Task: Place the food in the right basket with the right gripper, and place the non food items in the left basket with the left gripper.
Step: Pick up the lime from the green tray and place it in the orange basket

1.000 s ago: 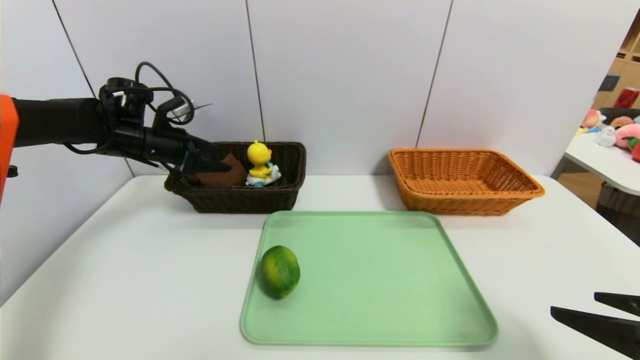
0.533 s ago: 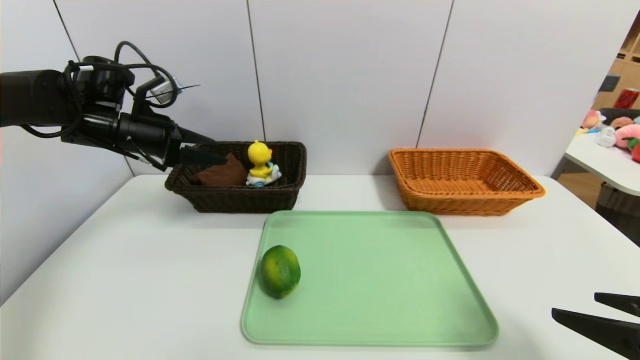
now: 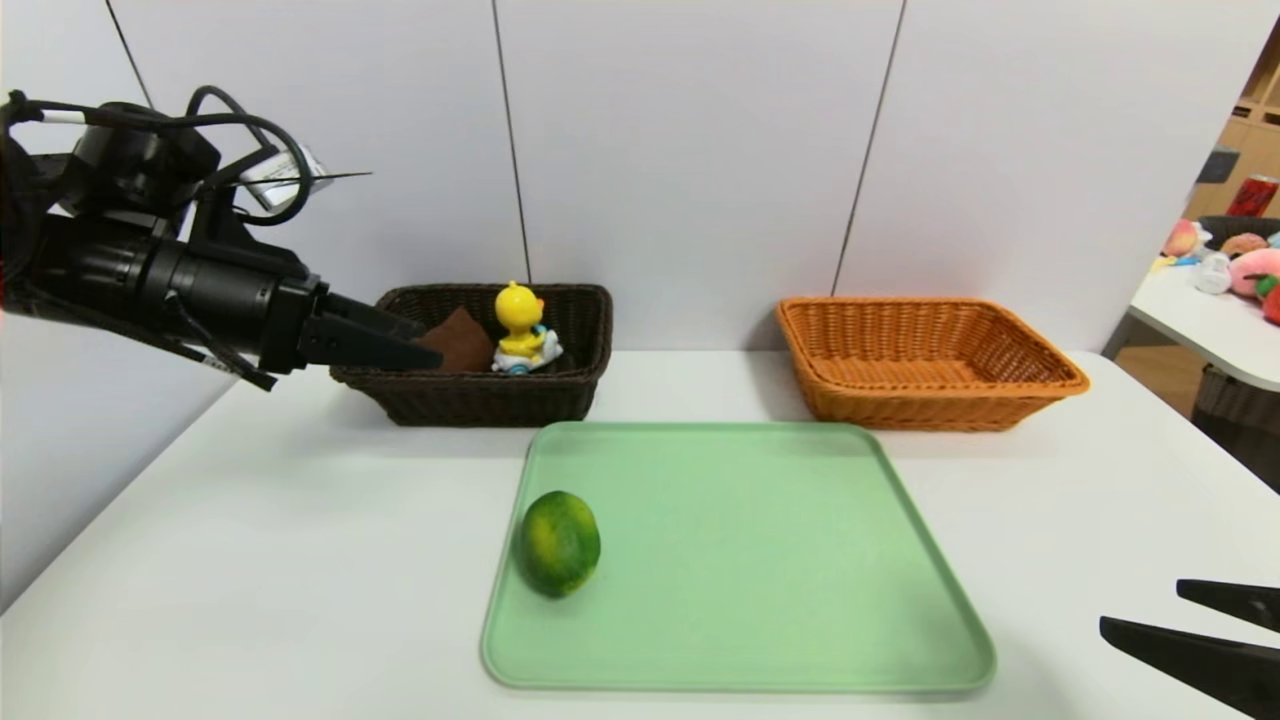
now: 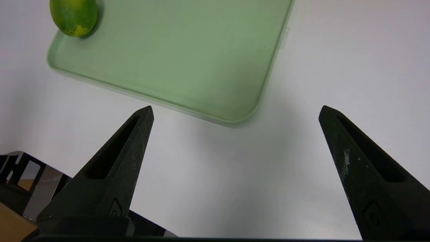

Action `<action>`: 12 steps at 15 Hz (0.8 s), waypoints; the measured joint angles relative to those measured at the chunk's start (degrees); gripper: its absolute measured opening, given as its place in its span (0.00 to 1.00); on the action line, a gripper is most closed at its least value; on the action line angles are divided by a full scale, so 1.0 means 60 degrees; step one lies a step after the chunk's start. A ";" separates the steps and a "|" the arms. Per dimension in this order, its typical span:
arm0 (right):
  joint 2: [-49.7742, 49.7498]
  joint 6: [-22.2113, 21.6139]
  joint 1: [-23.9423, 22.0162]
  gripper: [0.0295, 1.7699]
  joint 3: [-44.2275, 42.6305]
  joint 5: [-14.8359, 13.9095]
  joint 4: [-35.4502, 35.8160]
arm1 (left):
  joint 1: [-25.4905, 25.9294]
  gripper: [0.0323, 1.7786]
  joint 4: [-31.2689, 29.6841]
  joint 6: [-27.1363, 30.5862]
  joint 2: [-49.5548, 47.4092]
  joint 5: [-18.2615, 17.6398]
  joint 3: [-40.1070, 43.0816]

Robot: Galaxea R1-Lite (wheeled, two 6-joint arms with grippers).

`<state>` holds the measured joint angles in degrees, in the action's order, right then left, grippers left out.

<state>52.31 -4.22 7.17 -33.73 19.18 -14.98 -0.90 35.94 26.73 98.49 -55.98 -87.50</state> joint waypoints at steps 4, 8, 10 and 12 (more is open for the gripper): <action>0.0110 0.0000 0.0004 0.96 -0.0059 0.0477 0.0500 | -0.0656 0.94 -0.0008 -0.0447 -0.1288 0.0289 0.2093; 0.0408 -0.0008 0.0238 0.96 -0.0201 0.0542 0.0581 | -0.1676 0.95 -0.0134 -0.1337 -0.2324 0.1784 0.3291; 0.0685 -0.0008 0.0453 0.96 -0.0295 0.0514 0.0825 | -0.2026 0.95 -0.0230 -0.1926 -0.2570 0.2972 0.3509; 0.0994 -0.0016 0.0547 0.96 -0.0445 0.0506 0.1050 | -0.2225 0.95 -0.0589 -0.2786 -0.2747 0.4190 0.3596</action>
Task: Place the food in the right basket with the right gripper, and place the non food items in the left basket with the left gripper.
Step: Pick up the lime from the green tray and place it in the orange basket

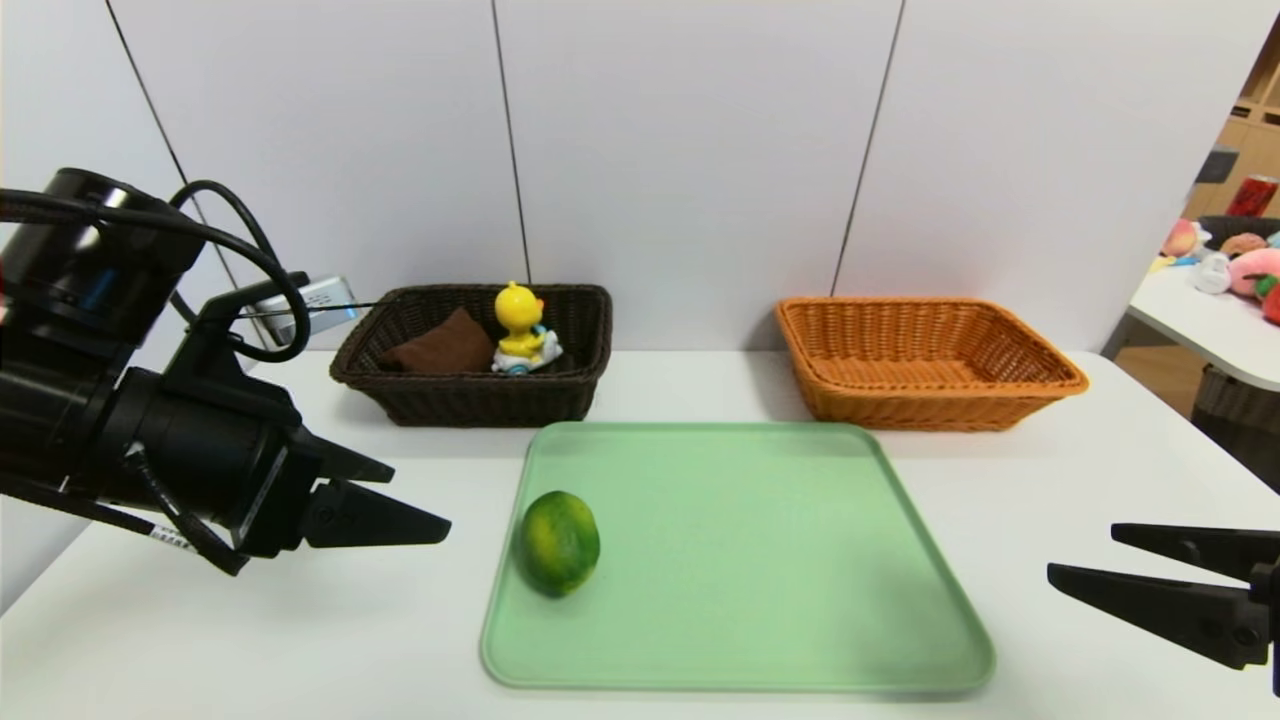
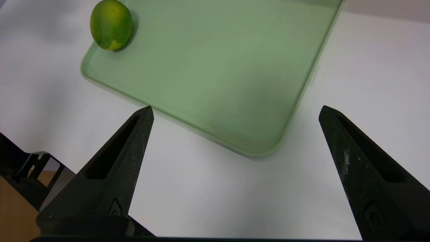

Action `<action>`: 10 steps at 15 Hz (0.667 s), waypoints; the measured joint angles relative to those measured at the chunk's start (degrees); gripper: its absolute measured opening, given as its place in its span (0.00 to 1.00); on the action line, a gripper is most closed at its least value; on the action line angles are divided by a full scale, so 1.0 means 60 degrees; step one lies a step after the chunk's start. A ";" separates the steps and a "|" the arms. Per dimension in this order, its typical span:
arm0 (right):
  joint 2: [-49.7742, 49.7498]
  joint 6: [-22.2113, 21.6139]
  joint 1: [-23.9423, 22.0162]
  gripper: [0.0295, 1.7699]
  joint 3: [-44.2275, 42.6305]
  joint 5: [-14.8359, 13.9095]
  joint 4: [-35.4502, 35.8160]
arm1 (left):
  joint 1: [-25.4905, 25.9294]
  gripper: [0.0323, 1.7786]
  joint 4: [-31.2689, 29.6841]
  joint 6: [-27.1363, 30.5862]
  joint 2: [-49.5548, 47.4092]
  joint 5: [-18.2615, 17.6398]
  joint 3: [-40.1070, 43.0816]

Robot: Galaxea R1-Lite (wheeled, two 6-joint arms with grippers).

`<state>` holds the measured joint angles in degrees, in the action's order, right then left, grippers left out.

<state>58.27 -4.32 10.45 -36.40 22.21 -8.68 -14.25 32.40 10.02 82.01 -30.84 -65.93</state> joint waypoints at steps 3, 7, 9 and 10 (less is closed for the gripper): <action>0.0421 0.0008 0.0110 0.96 -0.0254 0.0022 0.0051 | -0.0132 0.95 -0.0675 -0.0868 -0.0250 0.1967 0.0280; 0.1083 0.0008 0.0963 0.96 -0.0713 -0.0069 0.0065 | -0.0183 0.95 -0.1367 -0.1461 -0.0666 0.3649 0.0922; 0.1566 -0.0002 0.1629 0.96 -0.1052 -0.0167 0.0069 | -0.0197 0.95 -0.1615 -0.1469 -0.0929 0.3978 0.1369; 0.1928 -0.0002 0.2070 0.96 -0.1278 -0.0284 0.0065 | -0.0197 0.95 -0.1694 -0.1501 -0.1067 0.3988 0.1613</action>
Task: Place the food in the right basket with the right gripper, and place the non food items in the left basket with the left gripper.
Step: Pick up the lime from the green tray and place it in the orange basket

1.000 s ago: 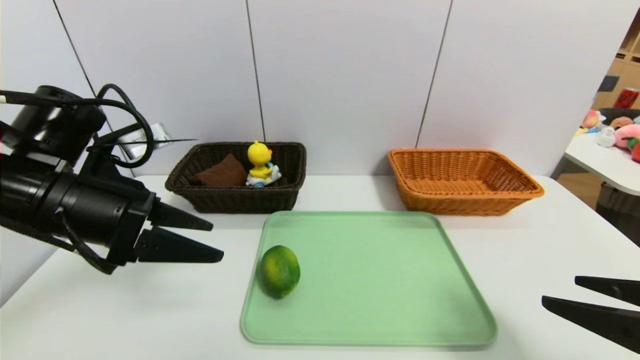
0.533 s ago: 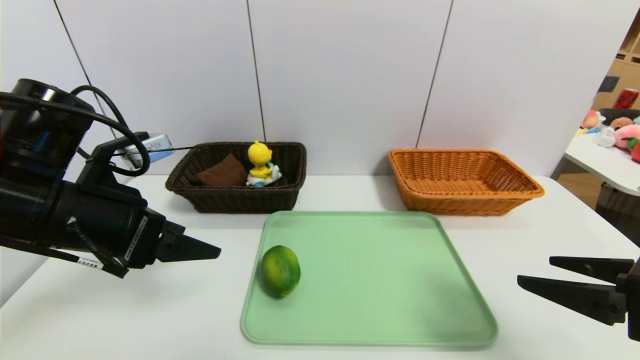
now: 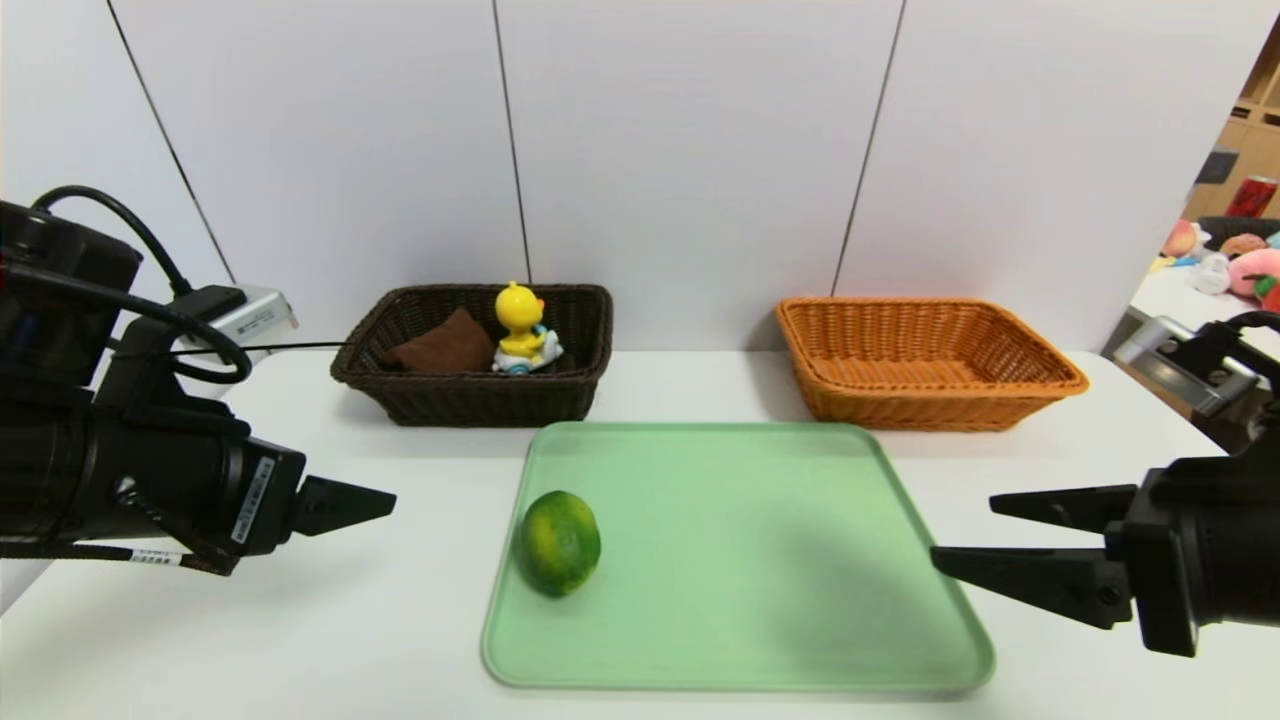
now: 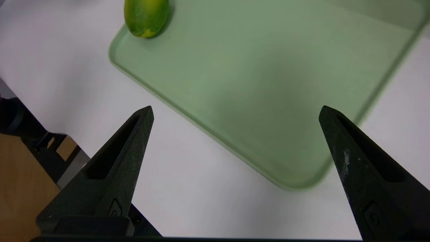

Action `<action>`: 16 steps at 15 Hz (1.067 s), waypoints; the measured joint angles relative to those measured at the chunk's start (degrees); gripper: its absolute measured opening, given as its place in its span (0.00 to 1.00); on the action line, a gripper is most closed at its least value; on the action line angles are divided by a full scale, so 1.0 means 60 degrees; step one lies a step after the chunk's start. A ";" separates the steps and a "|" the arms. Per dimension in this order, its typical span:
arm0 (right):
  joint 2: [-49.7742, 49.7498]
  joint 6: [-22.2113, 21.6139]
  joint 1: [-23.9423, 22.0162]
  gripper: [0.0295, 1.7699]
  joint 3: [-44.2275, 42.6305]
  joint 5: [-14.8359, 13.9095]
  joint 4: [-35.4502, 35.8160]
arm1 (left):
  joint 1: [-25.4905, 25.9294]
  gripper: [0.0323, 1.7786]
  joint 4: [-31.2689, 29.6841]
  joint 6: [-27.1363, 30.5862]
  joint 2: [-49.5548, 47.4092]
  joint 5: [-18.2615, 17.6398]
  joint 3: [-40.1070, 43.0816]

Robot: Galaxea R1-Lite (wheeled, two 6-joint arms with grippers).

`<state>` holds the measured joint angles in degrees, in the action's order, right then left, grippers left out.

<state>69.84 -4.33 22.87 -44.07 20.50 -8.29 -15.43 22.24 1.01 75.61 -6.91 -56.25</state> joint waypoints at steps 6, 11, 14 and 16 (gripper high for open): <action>0.2412 -0.0077 0.1959 0.96 -0.1768 -0.0479 -0.0024 | 0.0022 0.95 -0.0026 -0.0047 -0.0516 0.0014 0.0500; 0.4084 -0.0477 0.2554 0.96 -0.3261 -0.0776 -0.0079 | 0.0024 0.95 -0.0022 -0.0041 -0.0727 0.0022 0.0547; 0.4972 -0.0973 0.3005 0.96 -0.4080 -0.1461 -0.0161 | 0.0024 0.95 -0.0022 -0.0022 -0.0801 0.0028 0.0555; 0.5478 -0.1367 0.3350 0.96 -0.4604 -0.2054 -0.0266 | 0.0024 0.95 -0.0022 0.0000 -0.0827 0.0028 0.0559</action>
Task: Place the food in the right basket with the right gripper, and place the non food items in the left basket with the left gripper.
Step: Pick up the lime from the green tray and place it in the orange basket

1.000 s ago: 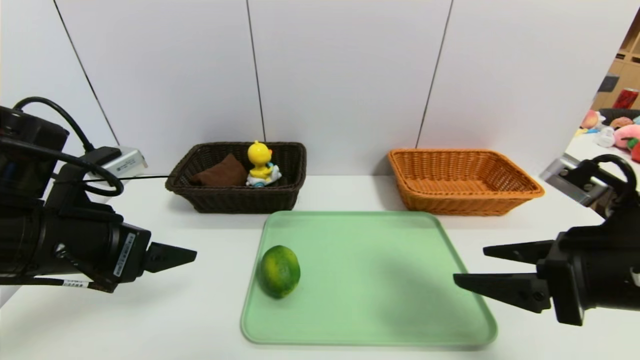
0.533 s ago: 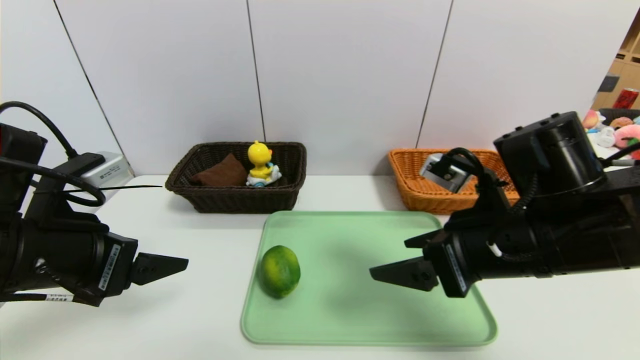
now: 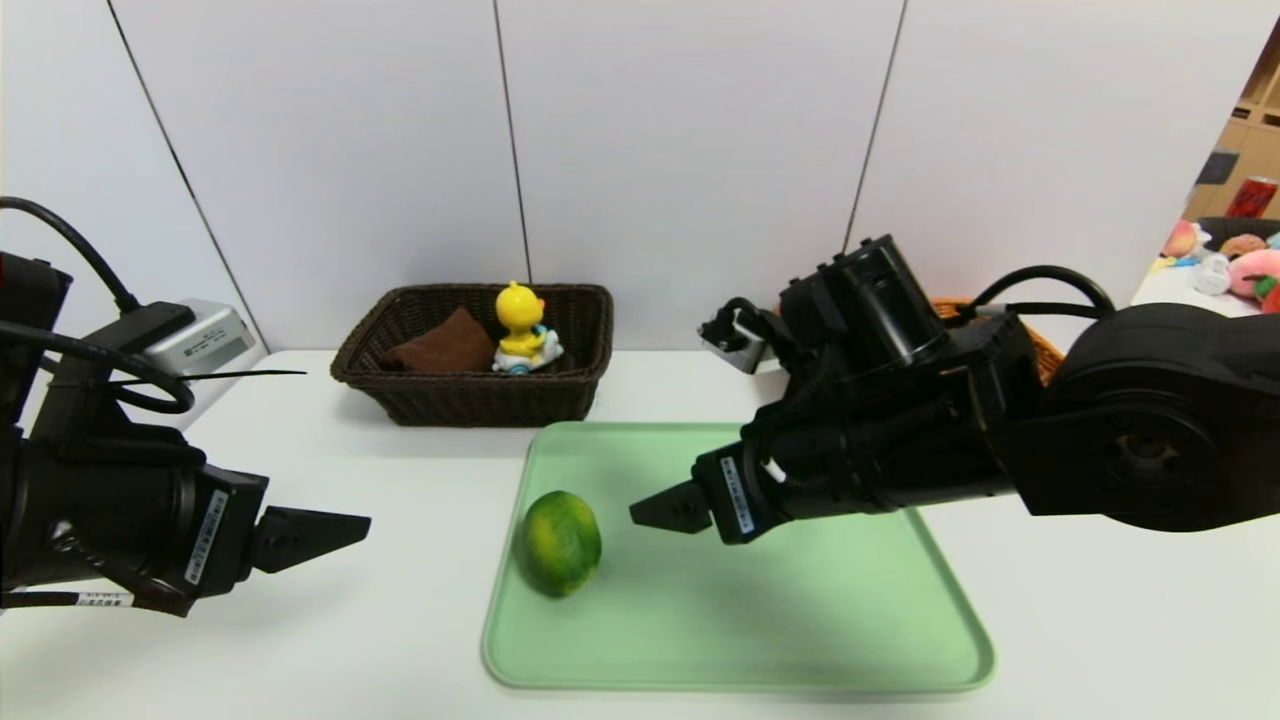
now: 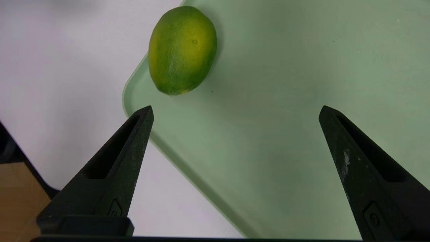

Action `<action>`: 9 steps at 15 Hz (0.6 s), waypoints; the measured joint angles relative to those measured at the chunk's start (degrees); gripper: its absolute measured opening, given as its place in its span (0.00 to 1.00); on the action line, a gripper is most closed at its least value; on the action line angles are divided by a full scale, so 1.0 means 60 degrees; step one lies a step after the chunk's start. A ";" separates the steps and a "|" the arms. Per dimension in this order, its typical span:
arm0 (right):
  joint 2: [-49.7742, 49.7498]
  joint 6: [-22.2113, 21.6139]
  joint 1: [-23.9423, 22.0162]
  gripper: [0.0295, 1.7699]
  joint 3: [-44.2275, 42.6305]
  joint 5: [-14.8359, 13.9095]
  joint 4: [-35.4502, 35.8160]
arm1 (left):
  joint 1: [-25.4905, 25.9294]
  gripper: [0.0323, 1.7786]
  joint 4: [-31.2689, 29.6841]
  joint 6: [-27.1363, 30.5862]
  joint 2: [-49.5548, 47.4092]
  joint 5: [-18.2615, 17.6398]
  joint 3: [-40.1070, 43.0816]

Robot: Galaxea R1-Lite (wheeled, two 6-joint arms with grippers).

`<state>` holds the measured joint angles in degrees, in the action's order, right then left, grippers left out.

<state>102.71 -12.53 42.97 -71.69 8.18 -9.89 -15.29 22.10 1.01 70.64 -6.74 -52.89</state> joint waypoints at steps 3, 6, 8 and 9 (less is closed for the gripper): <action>0.0679 -0.0207 0.0384 0.96 -0.0766 -0.0605 -0.0429 | 0.0004 0.95 0.0004 -0.0008 -0.0010 0.0000 0.0006; 0.1239 -0.0250 0.0748 0.96 -0.1209 -0.0983 -0.0575 | 0.0012 0.95 0.0014 -0.0022 -0.0047 0.0004 0.0124; 0.1510 -0.0268 0.0969 0.96 -0.1473 -0.1101 -0.0579 | 0.0012 0.95 0.0008 -0.0028 -0.0091 0.0000 0.0221; 0.1634 -0.0280 0.1089 0.96 -0.1597 -0.1207 -0.0579 | 0.0016 0.95 0.0004 -0.0033 -0.0120 0.0004 0.0266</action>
<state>112.51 -14.21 49.51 -81.27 0.94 -13.36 -15.19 22.13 0.82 69.93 -6.72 -51.30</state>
